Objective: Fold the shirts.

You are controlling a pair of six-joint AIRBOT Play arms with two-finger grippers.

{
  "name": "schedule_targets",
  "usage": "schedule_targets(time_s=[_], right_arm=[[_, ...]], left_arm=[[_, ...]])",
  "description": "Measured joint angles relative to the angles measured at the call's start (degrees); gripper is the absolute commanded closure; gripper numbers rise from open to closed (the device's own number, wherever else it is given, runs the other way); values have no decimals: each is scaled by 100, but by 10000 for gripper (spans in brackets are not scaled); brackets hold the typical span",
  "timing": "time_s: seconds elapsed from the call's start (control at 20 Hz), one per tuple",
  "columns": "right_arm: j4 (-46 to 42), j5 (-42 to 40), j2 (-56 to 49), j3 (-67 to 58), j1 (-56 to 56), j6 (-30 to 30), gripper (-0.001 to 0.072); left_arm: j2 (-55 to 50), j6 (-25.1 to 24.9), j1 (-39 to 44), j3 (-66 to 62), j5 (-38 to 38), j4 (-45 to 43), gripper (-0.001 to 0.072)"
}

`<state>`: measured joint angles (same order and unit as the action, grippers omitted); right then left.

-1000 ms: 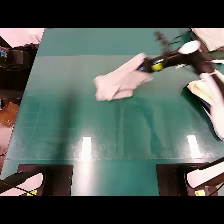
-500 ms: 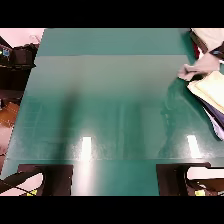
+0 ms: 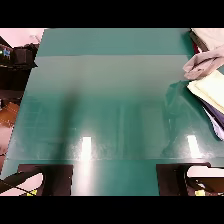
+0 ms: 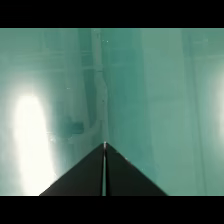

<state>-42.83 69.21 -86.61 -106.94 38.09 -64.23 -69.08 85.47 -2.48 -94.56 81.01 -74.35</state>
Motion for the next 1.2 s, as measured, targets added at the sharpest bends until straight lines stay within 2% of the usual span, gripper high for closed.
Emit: schedule_targets(time_s=[0.45,0.75,0.85,0.9,0.95,1.0,1.2], right_arm=[[-1633,1064,52,-586,68,-616,699],[-3178,1432,245,-614,177,-1373,696],[-3438,1650,256,-614,350,-1582,682],[-3528,1777,258,-614,468,-1681,567],[-3613,1888,254,-614,590,-1768,408],[-3692,2017,247,-614,730,-1827,350],[-3768,2441,216,-614,1287,-1996,350]], left_arm=[[0,-15,0,0,2,4,686],[0,-116,0,0,2,4,686],[0,-144,0,0,2,4,686],[0,-157,0,0,2,4,686],[0,-164,0,0,2,4,686],[0,-175,0,0,0,4,685],[0,-184,0,0,-7,7,685]])
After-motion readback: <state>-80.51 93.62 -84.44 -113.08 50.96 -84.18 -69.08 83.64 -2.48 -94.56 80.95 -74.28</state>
